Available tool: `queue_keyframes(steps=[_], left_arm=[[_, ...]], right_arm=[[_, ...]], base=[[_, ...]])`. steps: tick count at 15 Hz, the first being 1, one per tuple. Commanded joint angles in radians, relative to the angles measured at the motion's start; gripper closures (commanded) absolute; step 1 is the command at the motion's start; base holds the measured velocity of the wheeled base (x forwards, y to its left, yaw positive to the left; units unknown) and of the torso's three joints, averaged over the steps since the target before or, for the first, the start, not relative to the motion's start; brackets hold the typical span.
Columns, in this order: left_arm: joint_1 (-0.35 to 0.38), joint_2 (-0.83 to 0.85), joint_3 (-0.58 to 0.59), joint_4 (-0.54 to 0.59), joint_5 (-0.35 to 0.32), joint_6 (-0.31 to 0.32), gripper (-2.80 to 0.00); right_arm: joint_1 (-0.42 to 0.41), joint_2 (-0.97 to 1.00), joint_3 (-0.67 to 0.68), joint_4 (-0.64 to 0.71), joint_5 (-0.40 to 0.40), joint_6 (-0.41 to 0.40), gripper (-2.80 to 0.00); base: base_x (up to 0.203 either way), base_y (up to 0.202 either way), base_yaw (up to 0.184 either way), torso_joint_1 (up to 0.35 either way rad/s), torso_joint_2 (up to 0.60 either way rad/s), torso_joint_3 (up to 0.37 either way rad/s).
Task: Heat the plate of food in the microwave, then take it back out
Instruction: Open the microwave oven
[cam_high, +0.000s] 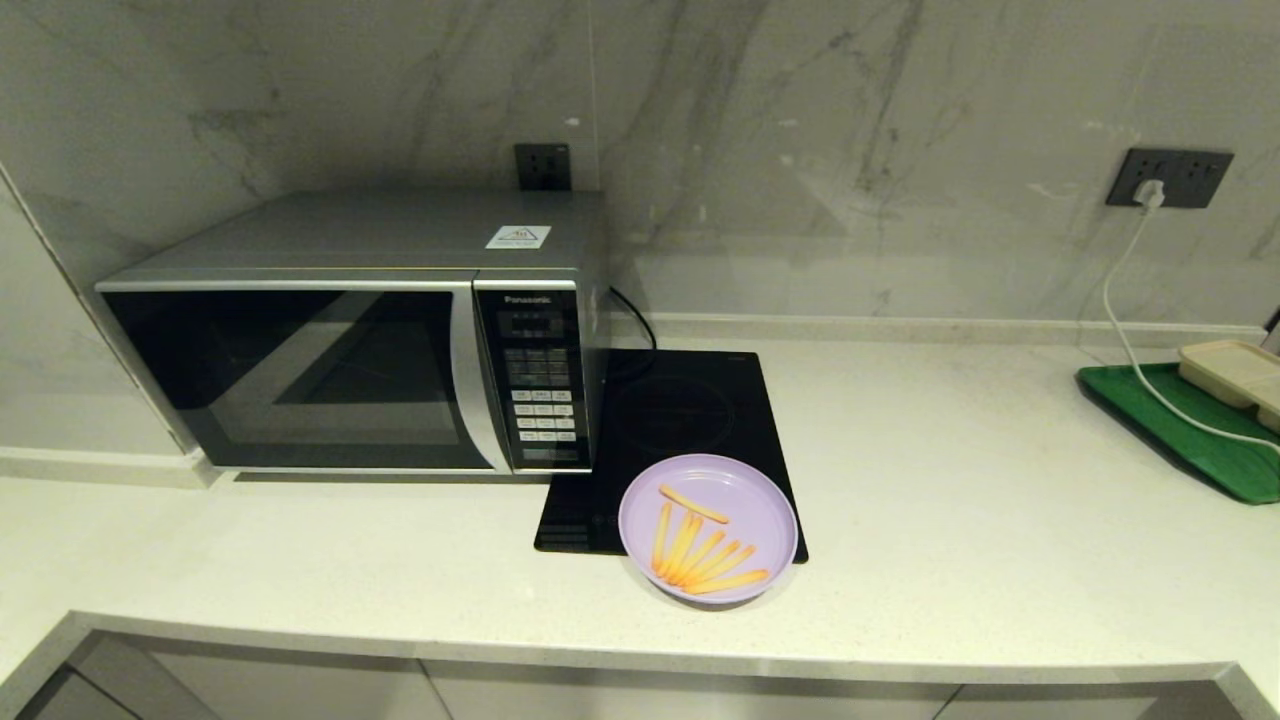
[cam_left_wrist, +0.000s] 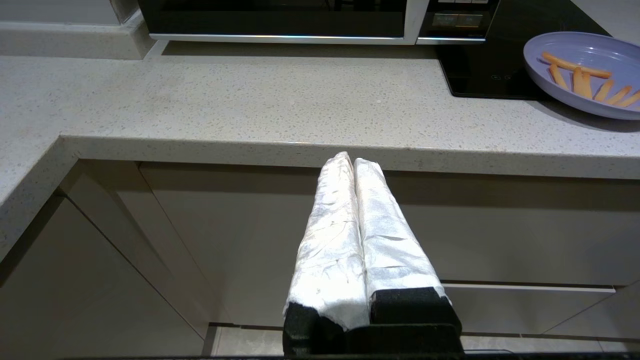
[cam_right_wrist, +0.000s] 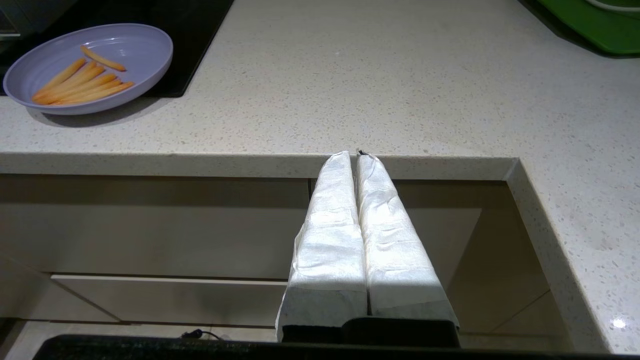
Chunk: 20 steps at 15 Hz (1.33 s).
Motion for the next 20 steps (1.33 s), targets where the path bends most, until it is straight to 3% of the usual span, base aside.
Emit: queue_keyframes(steps=[1, 4, 6, 10, 14, 18, 20], left_arm=[[0.000, 0.000, 0.000, 0.001, 0.000, 0.000, 0.00], [0.000, 0.002, 0.002, 0.000, 0.001, -0.006, 0.00], [0.000, 0.000, -0.002, -0.006, 0.001, 0.027, 0.00], [0.000, 0.115, -0.250, 0.113, -0.040, 0.040, 0.00], [0.007, 0.596, -0.469, 0.198, -0.057, -0.017, 0.00], [0.005, 1.058, -0.557, 0.027, -0.031, -0.044, 0.00], [-0.006, 1.242, -0.585, -0.004, -0.011, -0.057, 0.00]], right_arm=[[0.001, 0.001, 0.002, -0.005, -0.003, 0.010, 0.00], [0.000, 0.001, 0.002, -0.005, -0.007, 0.025, 0.00], [0.001, 0.001, 0.002, -0.005, -0.006, 0.025, 0.00], [0.001, 0.001, 0.002, -0.005, -0.008, 0.025, 0.00], [0.001, 0.001, 0.002, -0.005, -0.008, 0.025, 0.00], [0.000, 0.001, 0.002, -0.005, -0.007, 0.025, 0.00], [0.000, 0.001, 0.002, -0.005, -0.006, 0.025, 0.00]], base=[[0.000, 0.000, 0.000, 0.000, 0.00, 0.000], [0.000, 0.000, 0.000, 0.000, 0.00, 0.000], [0.000, 0.000, 0.000, 0.000, 0.00, 0.000], [0.000, 0.000, 0.000, 0.000, 0.00, 0.000], [0.000, 0.000, 0.000, 0.000, 0.00, 0.000], [0.000, 0.000, 0.000, 0.000, 0.00, 0.000], [0.000, 0.000, 0.000, 0.000, 0.00, 0.000]])
